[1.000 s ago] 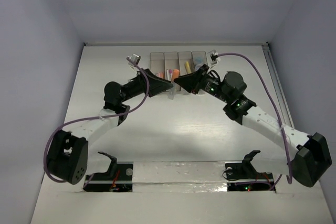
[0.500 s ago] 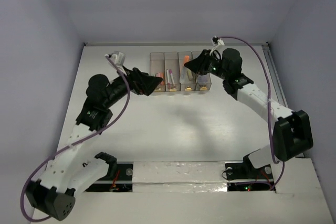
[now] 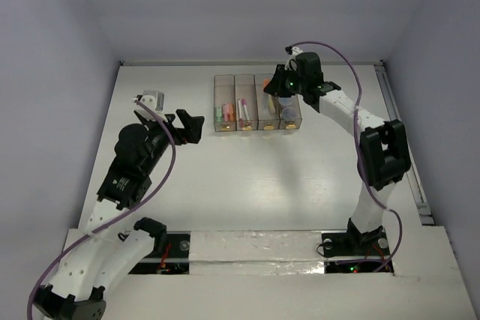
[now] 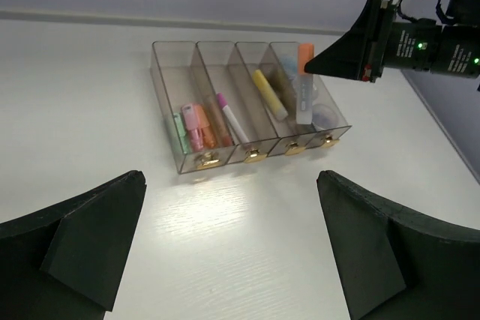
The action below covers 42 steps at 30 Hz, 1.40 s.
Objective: Sort the stationery into containers
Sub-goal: Place the pen in the storage box, then reset both arms
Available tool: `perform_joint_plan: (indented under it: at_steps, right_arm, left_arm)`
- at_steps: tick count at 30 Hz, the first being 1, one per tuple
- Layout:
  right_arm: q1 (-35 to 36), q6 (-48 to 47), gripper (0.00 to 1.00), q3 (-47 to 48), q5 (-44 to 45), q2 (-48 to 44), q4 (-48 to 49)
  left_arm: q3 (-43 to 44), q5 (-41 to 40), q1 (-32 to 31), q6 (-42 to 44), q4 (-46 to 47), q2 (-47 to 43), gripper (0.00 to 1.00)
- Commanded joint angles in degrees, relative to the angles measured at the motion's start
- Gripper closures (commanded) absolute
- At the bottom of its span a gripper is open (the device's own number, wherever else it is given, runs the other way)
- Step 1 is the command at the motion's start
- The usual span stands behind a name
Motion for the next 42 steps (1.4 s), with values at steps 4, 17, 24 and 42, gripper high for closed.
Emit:
perform_joint_plan:
  at_steps: [4, 17, 24, 42]
  right_arm:
    - [-0.4, -4.8, 1.00, 8.9, 5.3, 5.2, -7.0]
    - [-0.4, -5.0, 0.21, 13.2, 4.7, 3.8, -9.9]
    - [-0.4, -1.9, 0.89, -6.1, 9.4, -17.5, 4.4]
    - [-0.4, 1.2, 0.38, -42.0, 36.9, -80.5, 5.7]
  left_arm:
    - [-0.3, -4.1, 0.2, 1.7, 0.5, -2.3, 0.01]
    - [-0.5, -3.7, 0.7, 1.7, 1.2, -2.2, 0.01]
    - [-0.5, -2.6, 1.3, 1.5, 1.8, -2.5, 0.01]
    - [0.5, 0.3, 3.0, -1.2, 6.6, -7.5, 0.01]
